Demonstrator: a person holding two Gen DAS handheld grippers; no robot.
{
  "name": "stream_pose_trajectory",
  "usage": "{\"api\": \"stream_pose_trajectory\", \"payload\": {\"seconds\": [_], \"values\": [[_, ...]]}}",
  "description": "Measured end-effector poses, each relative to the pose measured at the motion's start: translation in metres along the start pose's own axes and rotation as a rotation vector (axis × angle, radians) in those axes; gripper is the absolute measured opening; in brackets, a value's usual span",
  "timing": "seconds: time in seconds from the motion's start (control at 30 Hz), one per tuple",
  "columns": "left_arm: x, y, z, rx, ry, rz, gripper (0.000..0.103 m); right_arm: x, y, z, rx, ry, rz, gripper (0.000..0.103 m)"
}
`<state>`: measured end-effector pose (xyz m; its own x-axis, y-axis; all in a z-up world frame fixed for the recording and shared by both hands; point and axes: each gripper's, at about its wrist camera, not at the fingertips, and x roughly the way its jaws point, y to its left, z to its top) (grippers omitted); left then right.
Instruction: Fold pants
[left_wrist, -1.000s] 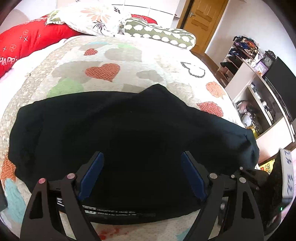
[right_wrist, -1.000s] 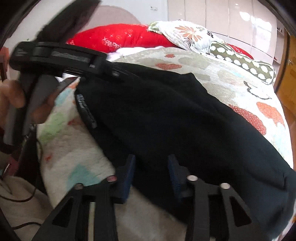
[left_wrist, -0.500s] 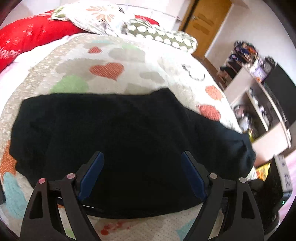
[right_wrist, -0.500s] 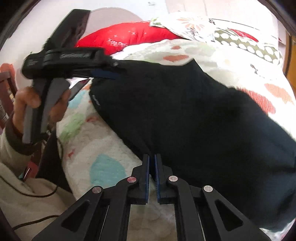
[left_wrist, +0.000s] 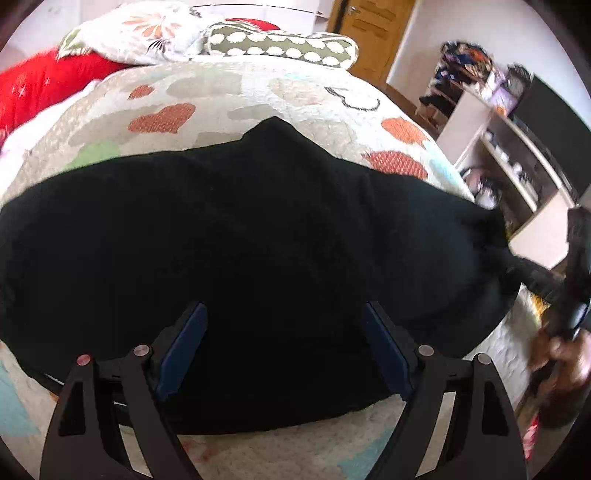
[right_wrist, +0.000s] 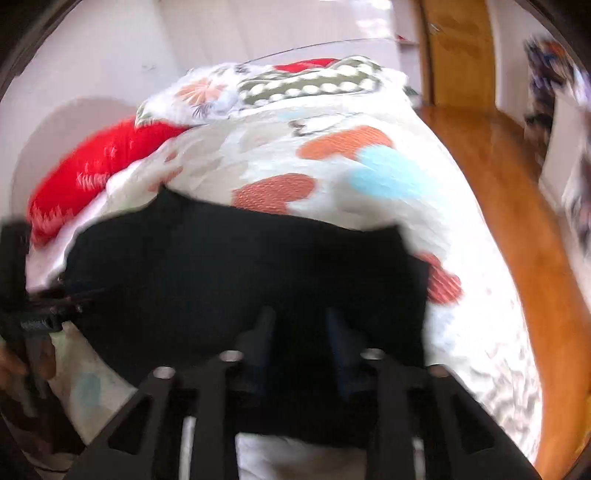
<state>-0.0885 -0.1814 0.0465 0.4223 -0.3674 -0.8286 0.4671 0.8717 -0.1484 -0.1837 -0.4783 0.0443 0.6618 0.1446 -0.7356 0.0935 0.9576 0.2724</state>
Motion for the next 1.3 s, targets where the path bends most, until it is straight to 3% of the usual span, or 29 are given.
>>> {"api": "stream_pose_trajectory", "payload": {"seconds": [0.07, 0.13, 0.17, 0.2, 0.27, 0.33, 0.5, 0.7, 0.83, 0.97, 1.03, 1.07, 1.1, 1.13, 1.2, 1.27, 1.3], "values": [[-0.003, -0.005, 0.007, 0.019, 0.008, -0.007, 0.085, -0.017, -0.013, -0.005, 0.028, -0.016, -0.008, 0.02], [-0.009, -0.012, 0.018, 0.038, -0.02, -0.041, 0.085, -0.037, -0.019, -0.012, 0.068, -0.038, -0.002, 0.027], [-0.013, -0.019, 0.025, 0.054, -0.038, -0.06, 0.085, -0.044, -0.022, -0.015, 0.092, -0.049, 0.031, 0.034], [-0.016, -0.031, 0.035, 0.085, -0.051, -0.094, 0.085, -0.052, -0.023, -0.021, 0.121, -0.061, 0.077, 0.049], [-0.013, -0.05, 0.049, 0.136, -0.04, -0.162, 0.089, -0.061, -0.024, -0.033, 0.165, -0.052, 0.102, 0.066], [-0.003, -0.075, 0.064, 0.193, -0.011, -0.255, 0.089, -0.058, -0.022, -0.042, 0.174, -0.012, 0.102, 0.066], [0.043, -0.131, 0.088, 0.312, 0.107, -0.354, 0.089, -0.049, -0.025, -0.054, 0.227, -0.012, 0.106, 0.066], [0.087, -0.19, 0.095, 0.489, 0.177, -0.331, 0.089, -0.041, -0.034, -0.054, 0.266, -0.035, 0.114, 0.07], [0.107, -0.215, 0.1, 0.558, 0.212, -0.35, 0.089, -0.037, -0.038, -0.053, 0.295, -0.066, 0.139, 0.074], [0.114, -0.23, 0.099, 0.599, 0.197, -0.381, 0.089, -0.033, -0.039, -0.052, 0.329, -0.103, 0.14, 0.079], [0.115, -0.231, 0.097, 0.616, 0.181, -0.378, 0.089, -0.03, -0.039, -0.05, 0.351, -0.124, 0.124, 0.078], [0.115, -0.232, 0.095, 0.625, 0.17, -0.376, 0.089, -0.027, -0.04, -0.049, 0.363, -0.131, 0.118, 0.071], [0.115, -0.233, 0.093, 0.637, 0.155, -0.37, 0.089, -0.023, -0.041, -0.046, 0.372, -0.136, 0.104, 0.045], [0.115, -0.234, 0.092, 0.642, 0.144, -0.365, 0.085, -0.02, -0.043, -0.045, 0.382, -0.135, 0.099, 0.03], [0.112, -0.234, 0.093, 0.628, 0.135, -0.381, 0.07, -0.016, -0.051, -0.044, 0.429, -0.134, 0.151, 0.025], [0.108, -0.229, 0.099, 0.59, 0.15, -0.43, 0.044, -0.023, -0.046, -0.04, 0.414, -0.156, 0.165, 0.023], [0.101, -0.224, 0.103, 0.559, 0.155, -0.452, 0.039, -0.029, -0.041, -0.035, 0.393, -0.172, 0.17, 0.023]]}}
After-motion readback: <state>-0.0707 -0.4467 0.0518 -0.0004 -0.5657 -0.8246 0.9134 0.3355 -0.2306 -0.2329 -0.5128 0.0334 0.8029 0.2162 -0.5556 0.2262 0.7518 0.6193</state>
